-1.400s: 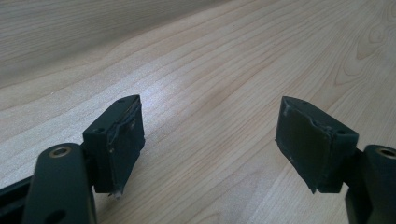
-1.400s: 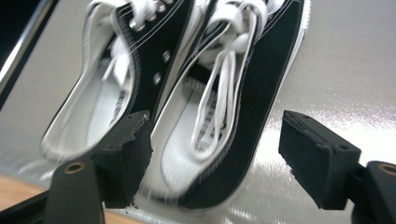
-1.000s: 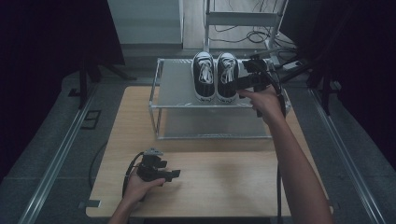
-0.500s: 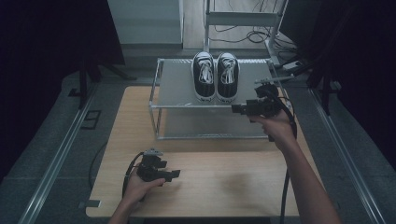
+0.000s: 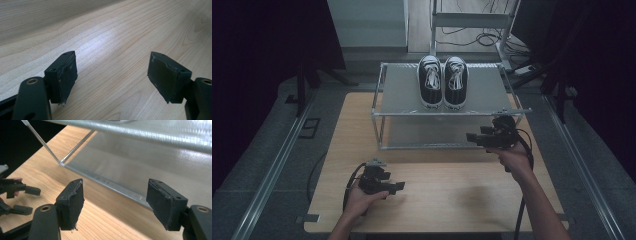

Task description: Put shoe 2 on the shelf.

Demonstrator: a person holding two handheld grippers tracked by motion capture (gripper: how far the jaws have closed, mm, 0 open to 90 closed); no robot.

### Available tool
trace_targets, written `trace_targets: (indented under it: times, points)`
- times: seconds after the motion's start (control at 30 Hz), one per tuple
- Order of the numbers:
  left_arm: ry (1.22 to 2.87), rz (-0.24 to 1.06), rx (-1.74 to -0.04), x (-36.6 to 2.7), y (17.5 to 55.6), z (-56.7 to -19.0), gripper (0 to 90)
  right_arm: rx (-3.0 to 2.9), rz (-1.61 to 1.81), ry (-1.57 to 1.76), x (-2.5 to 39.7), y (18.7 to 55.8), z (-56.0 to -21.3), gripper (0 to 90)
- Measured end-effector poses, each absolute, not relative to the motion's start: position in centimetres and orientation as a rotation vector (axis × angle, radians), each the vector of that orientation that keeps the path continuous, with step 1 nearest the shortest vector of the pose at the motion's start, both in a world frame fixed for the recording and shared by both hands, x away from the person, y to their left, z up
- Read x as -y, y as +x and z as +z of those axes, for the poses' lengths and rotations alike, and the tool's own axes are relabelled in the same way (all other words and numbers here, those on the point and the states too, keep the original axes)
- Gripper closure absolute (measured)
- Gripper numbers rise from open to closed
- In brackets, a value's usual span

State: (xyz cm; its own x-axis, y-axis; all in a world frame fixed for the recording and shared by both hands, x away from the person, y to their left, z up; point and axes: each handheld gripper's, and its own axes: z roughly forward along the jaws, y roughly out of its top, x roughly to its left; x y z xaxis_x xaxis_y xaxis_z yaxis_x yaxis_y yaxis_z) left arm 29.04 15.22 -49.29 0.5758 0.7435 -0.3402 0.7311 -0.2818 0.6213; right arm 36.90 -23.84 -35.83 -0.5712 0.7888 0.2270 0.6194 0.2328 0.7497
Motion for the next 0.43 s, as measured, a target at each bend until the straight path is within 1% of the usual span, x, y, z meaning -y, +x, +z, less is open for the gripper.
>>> trace_targets:
  times: [0.43]
  points:
    - [2.035,0.023,-1.179,-15.34,29.07,-49.26,24.2,-2.295,1.265,1.306,24.24,36.47,-36.65,30.3]
